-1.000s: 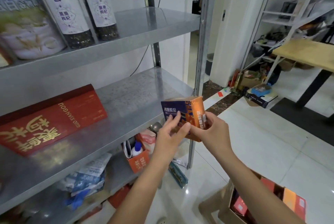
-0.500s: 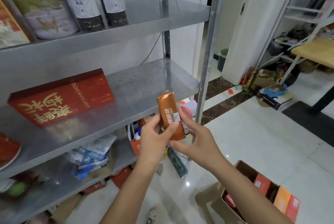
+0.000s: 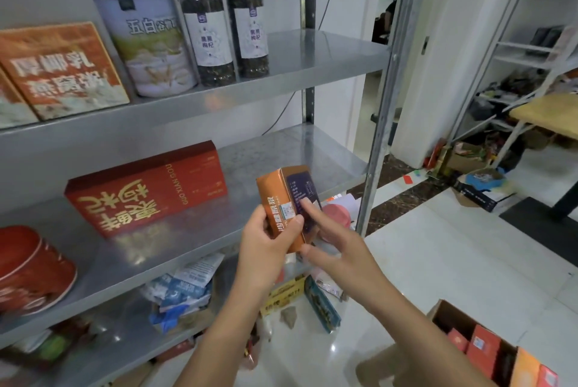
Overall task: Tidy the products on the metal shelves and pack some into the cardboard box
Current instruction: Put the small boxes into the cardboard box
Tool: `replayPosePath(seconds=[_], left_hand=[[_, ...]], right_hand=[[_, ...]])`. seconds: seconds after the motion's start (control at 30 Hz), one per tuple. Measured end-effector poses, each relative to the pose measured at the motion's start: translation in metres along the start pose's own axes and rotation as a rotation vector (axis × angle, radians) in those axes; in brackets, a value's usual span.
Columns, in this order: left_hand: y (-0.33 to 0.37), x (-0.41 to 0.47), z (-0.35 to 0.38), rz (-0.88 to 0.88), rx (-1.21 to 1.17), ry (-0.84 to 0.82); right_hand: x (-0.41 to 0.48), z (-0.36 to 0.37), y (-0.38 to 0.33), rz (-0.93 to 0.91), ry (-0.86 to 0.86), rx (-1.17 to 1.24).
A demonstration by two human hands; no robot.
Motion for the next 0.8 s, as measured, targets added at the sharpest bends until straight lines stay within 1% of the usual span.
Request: replayPosePath(seconds=[0.03,0.07,0.13,0.17,0.2,0.27,0.33,0.37,0.5,0.67,0.8], left_hand=[[0.001,0.002,-0.009,-0.004,0.013,0.004],[0.002,0.003,-0.016,-0.007,0.026,-0.004],[0.008,0.004,-0.023,-0.012,0.014,-0.053],[0.013,0.003,-0.023,-0.012,0.0,-0.095],[0.016,0.002,-0.022,-0.01,-0.006,-0.148],[0.022,-0.004,-0.015,-0.016,-0.038,-0.262],[0.025,-0.008,-0.012,-0.03,-0.11,-0.328],[0.026,-0.01,-0.012,-0.036,-0.135,-0.345],[0.03,-0.013,-0.016,-0.041,-0.121,-0.363],[0.032,-0.012,-0.02,-0.044,-0.059,-0.35],[0.028,-0.009,-0.019,-0.048,-0.014,-0.319]], right_hand=[[0.005,-0.002,0.0,0.019,0.028,0.068],[0.01,-0.009,0.0,0.041,0.091,0.12],[0.021,-0.026,0.006,0.101,0.229,0.156],[0.026,-0.031,0.012,0.141,0.256,0.182],[0.03,-0.033,0.018,0.186,0.245,0.218],[0.037,-0.026,0.027,0.255,0.142,0.287],[0.039,-0.019,0.028,0.273,0.068,0.338],[0.039,-0.017,0.028,0.268,0.062,0.344],[0.039,-0.008,0.03,0.264,0.058,0.353],[0.037,-0.004,0.036,0.248,0.101,0.423],[0.032,-0.008,0.03,0.222,0.18,0.4]])
Point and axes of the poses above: each hand's wrist, its own x-axis towards the middle knuckle, its own z-axis out of the palm, y = z × x, the point moved 10 cm from there along x, towards the middle knuckle, and after that the axes turned 3 degrees about z, right-handed, at the moved point
